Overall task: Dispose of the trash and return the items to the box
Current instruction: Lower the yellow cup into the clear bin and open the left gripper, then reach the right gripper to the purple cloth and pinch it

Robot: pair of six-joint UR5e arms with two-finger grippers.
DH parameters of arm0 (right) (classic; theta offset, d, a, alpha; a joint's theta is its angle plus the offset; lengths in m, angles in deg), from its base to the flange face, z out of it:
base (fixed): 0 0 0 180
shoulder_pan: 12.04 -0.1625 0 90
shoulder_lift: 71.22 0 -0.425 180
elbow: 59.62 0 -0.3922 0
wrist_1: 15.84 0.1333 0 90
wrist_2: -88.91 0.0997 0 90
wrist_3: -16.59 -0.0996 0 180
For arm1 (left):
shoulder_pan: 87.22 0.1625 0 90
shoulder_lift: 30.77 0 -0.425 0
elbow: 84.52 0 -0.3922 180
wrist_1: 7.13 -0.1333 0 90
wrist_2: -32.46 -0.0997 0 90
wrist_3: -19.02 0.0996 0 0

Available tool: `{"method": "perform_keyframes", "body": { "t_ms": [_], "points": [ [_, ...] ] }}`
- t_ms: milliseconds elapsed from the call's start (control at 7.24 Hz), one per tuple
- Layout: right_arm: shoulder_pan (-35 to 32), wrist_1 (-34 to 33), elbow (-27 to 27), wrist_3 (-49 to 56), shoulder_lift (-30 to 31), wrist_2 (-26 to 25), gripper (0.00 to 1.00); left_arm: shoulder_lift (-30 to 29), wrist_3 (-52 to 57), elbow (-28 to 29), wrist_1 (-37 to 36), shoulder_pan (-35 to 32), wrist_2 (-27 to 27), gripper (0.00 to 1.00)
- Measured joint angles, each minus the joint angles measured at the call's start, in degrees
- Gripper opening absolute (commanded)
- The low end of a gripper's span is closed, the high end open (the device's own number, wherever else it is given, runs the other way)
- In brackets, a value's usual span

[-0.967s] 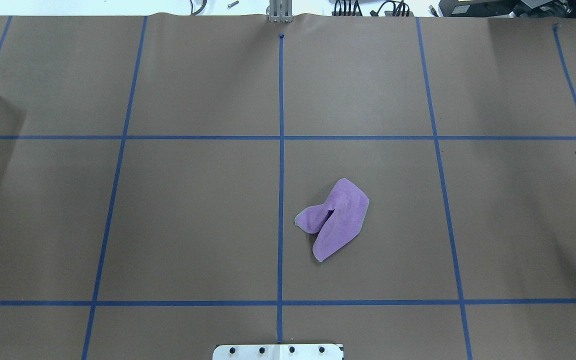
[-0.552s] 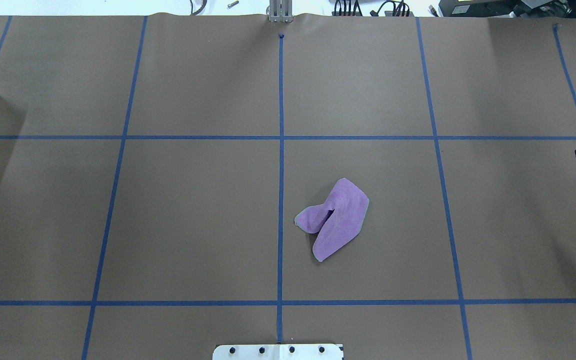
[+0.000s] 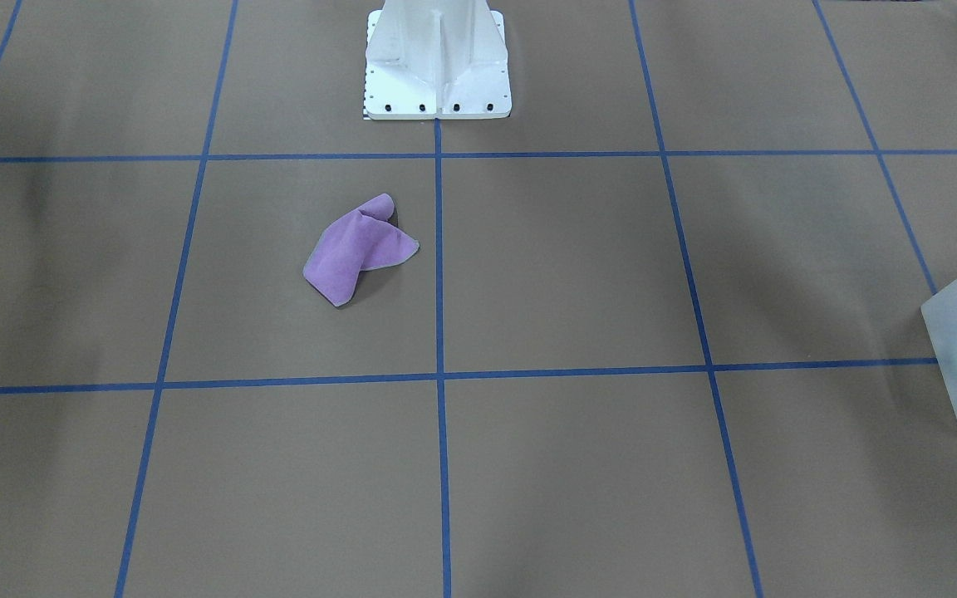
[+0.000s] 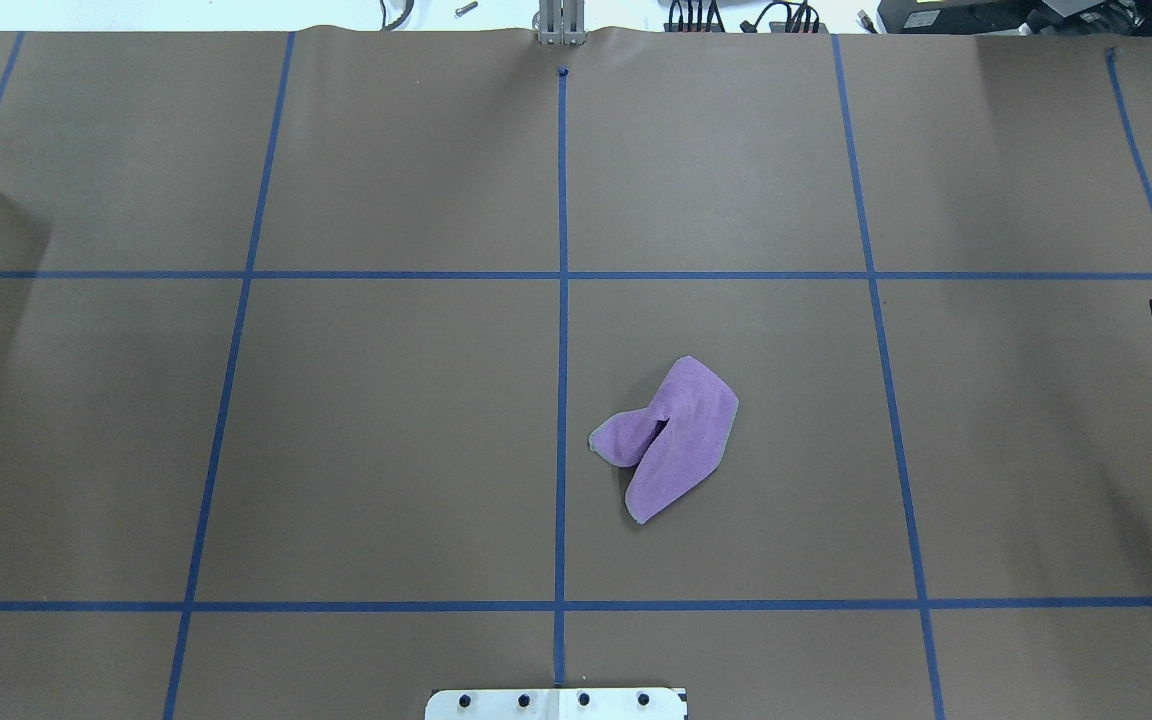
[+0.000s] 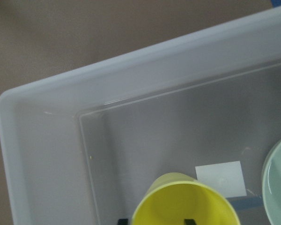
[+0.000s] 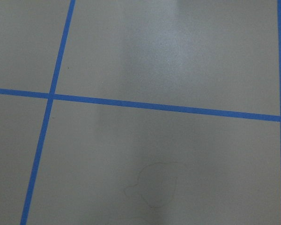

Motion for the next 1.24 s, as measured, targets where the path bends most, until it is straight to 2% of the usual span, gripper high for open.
{"method": "perform_keyframes", "body": {
  "t_ms": [138, 414, 552, 829, 967, 1243],
  "points": [
    [0.00, -0.01, -0.02, -0.02, 0.00, 0.04, 1.00, 0.04, 0.08, -4.86, -4.89, -0.99, 0.96, 0.99],
    [0.06, 0.00, -0.07, -0.03, 0.01, 0.07, 1.00, 0.81, -1.13, -20.31, -21.18, -2.13, 4.35, 0.99],
    [0.07, 0.00, -0.08, -0.06, 0.04, 0.09, 1.00, 2.12, -5.21, -28.14, -26.94, -2.01, 6.02, 0.99],
    [0.36, 0.02, 0.21, -1.66, -0.60, 0.31, 1.00, 6.85, -17.56, -42.06, -30.69, 1.48, 8.21, 0.99],
    [1.40, -0.05, 0.66, -5.11, -2.42, 0.30, 1.00, 8.74, -21.34, -46.26, -30.99, 3.46, 8.63, 0.99],
    [6.79, -0.45, 1.95, -16.05, -8.01, -1.48, 1.00, 11.39, -23.31, -49.85, -30.89, 4.76, 8.99, 0.99]
  ]
}}
